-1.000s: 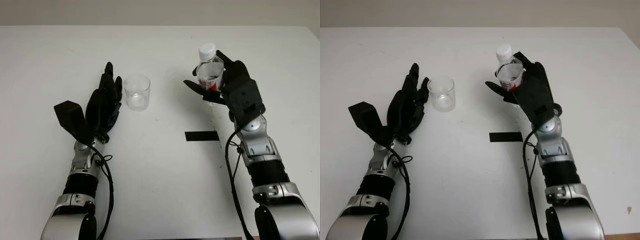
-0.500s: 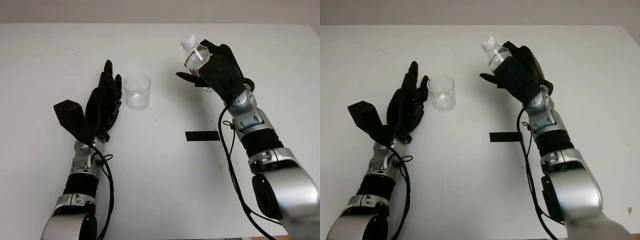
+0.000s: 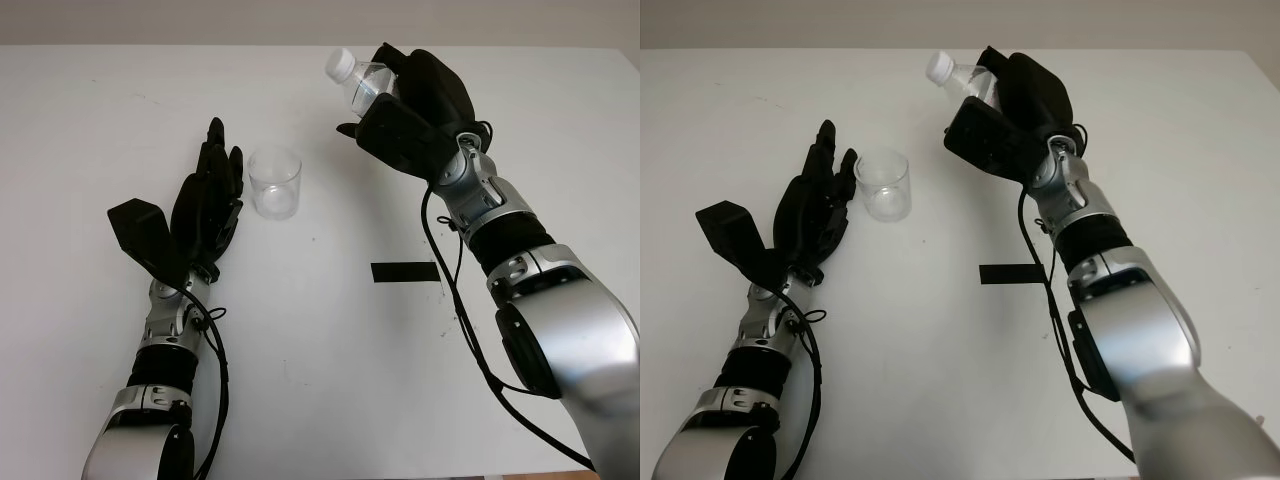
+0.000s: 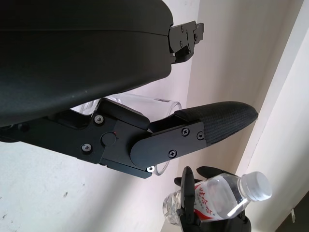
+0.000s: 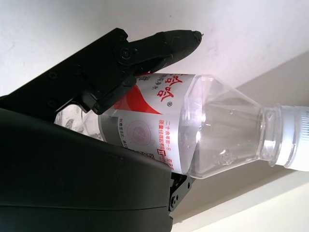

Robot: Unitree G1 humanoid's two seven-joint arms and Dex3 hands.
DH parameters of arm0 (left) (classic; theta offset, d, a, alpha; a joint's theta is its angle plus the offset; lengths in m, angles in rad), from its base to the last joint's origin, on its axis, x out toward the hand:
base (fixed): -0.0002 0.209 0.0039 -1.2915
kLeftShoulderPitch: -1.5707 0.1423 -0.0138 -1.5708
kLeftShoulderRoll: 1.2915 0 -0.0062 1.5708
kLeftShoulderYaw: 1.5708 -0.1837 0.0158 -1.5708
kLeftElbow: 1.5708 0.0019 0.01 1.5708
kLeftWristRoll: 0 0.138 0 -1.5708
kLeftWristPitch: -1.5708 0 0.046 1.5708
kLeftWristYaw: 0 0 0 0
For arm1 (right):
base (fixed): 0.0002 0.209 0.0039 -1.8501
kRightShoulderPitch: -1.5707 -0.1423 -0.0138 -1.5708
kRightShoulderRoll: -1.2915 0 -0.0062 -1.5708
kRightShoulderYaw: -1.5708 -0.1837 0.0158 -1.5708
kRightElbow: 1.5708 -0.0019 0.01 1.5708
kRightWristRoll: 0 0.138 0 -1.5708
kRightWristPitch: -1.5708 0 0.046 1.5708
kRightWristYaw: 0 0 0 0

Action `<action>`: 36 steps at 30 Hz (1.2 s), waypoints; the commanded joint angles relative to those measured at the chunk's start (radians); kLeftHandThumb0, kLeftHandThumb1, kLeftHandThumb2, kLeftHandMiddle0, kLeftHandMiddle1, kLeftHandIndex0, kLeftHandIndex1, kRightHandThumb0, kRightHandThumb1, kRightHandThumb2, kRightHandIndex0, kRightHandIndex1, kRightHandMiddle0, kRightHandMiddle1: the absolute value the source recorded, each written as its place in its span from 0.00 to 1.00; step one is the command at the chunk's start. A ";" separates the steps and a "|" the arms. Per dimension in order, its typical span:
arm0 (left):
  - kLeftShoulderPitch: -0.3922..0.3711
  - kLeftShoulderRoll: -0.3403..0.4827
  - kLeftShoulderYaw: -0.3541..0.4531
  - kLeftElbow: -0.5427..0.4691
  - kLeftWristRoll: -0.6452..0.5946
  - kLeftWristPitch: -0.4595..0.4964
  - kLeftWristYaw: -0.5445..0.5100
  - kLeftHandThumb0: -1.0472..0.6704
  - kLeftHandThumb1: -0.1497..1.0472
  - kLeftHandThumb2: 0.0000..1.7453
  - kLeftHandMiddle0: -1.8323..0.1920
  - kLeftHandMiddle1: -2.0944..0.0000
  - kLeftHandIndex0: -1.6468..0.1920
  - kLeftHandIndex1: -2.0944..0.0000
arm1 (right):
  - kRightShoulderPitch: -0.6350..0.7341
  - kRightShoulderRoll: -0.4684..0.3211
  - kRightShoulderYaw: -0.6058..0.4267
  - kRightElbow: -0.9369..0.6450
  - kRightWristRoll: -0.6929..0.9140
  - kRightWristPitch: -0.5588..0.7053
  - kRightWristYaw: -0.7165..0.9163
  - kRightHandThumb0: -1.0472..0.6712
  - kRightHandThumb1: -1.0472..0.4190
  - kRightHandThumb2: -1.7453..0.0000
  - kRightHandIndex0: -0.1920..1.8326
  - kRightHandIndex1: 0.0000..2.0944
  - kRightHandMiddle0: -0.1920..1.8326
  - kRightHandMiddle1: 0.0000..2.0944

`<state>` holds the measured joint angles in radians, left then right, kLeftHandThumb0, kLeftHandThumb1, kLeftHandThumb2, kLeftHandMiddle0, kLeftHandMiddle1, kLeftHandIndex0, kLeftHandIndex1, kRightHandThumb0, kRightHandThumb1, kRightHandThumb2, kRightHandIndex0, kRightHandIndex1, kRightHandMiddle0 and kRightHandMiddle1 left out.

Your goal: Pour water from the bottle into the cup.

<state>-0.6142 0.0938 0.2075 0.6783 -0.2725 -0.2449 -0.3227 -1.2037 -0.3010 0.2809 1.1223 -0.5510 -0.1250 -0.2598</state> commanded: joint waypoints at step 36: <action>0.053 -0.030 0.012 0.001 -0.006 -0.020 0.016 0.11 1.00 0.40 0.99 0.98 1.00 1.00 | -0.142 0.083 0.368 0.140 -0.346 0.023 -0.273 0.34 0.00 0.83 0.70 1.00 0.45 1.00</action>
<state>-0.6039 0.0749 0.2167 0.6597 -0.2743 -0.2644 -0.3050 -1.3082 -0.2177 0.6401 1.2656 -0.8887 -0.1040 -0.5180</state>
